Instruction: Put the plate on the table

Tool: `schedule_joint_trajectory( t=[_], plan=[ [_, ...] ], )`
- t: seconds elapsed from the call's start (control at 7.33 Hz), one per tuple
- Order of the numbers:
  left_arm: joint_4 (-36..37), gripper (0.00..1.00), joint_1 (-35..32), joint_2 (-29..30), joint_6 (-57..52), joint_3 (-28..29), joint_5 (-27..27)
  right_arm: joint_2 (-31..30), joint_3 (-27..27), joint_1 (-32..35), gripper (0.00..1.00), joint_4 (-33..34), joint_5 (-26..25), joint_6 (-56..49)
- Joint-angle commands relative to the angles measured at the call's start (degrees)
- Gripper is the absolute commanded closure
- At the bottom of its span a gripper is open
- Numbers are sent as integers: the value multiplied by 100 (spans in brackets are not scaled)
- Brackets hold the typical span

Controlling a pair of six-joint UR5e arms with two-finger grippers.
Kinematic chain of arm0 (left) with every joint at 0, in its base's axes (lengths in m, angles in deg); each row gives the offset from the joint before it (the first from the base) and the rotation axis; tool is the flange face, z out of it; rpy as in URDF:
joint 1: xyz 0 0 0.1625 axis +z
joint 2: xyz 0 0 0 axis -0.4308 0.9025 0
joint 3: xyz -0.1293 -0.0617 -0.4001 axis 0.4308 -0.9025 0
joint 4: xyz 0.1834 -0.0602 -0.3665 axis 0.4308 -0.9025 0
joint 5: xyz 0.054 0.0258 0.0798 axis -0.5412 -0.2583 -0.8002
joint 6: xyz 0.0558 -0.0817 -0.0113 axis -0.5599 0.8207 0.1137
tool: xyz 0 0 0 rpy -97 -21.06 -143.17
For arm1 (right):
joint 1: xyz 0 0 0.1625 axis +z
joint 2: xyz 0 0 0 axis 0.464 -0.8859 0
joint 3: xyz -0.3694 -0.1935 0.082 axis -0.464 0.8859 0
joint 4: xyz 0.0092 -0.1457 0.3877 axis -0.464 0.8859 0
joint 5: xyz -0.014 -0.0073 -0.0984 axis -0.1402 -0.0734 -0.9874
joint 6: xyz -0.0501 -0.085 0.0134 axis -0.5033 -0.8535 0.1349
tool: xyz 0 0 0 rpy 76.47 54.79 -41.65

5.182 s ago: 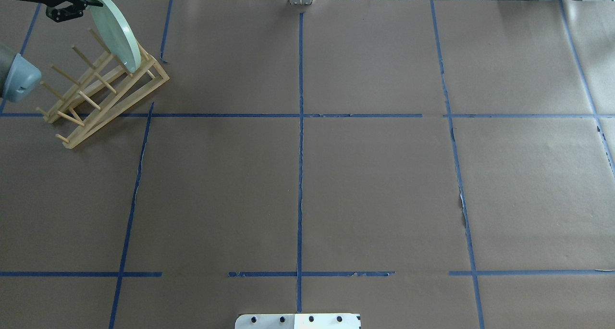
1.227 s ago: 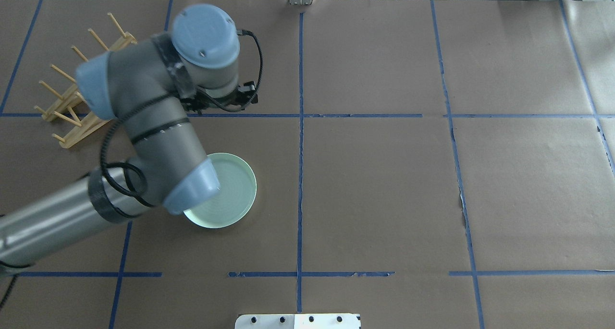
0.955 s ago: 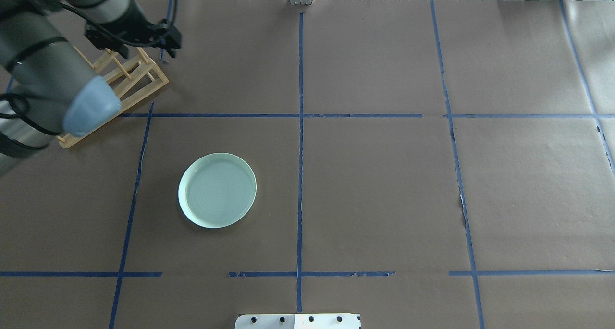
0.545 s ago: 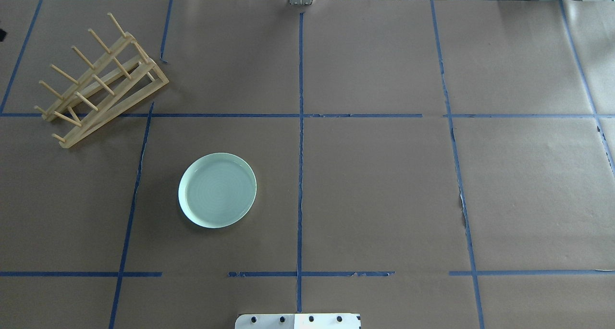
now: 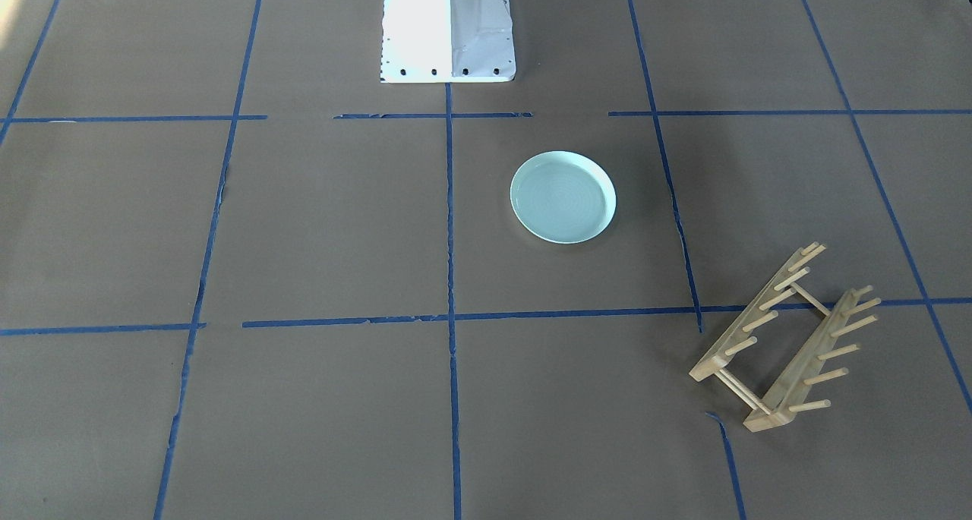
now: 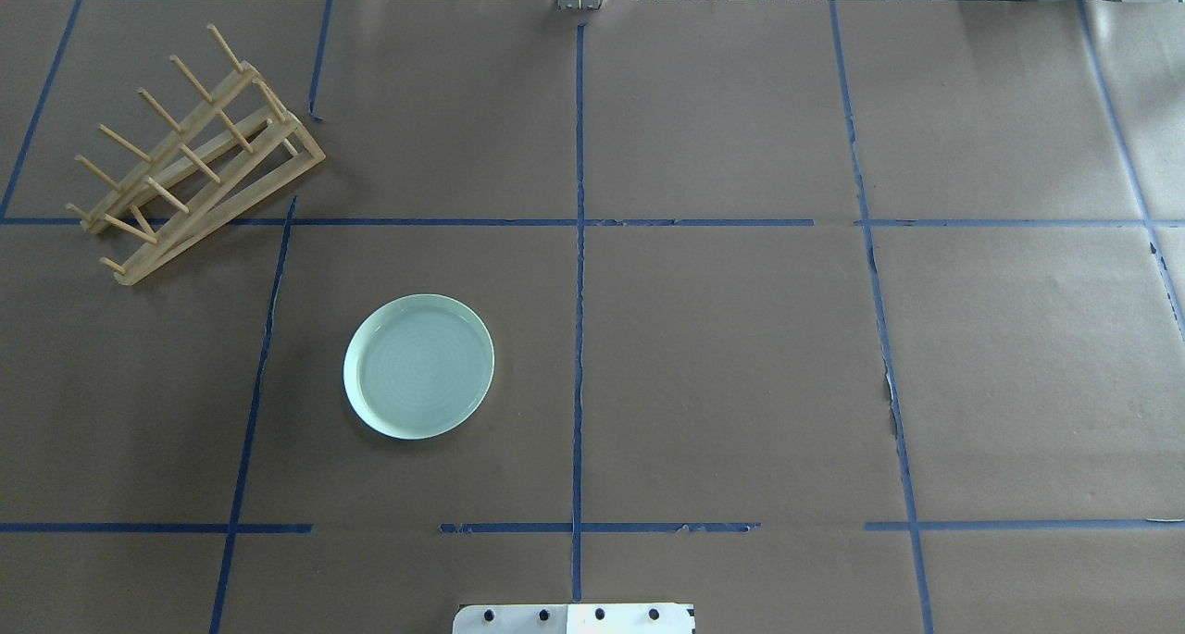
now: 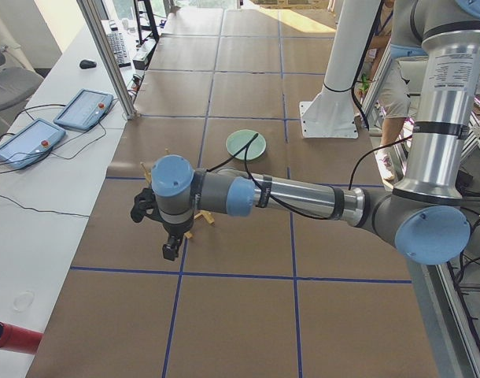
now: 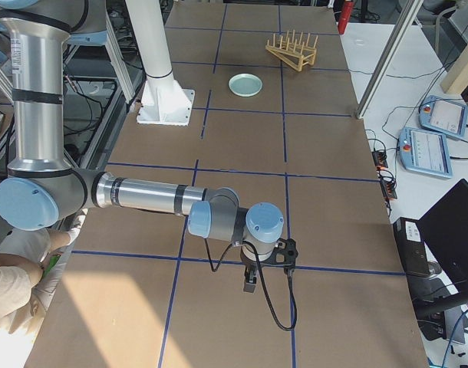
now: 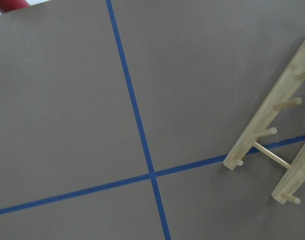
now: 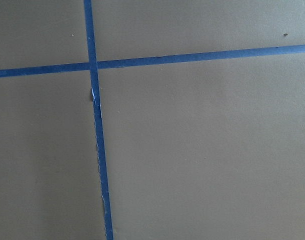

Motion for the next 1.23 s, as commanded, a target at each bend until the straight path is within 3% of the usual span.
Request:
schedule_joint_trajectory(
  t=[0.0,1.09],
  plan=[
    [-155,0,-59,-408,-3,10,39,0,0,0,0,0,0,0],
    [-181,0,-67,-577,15,-121,30,0,0,0,0,0,0,0]
  ],
)
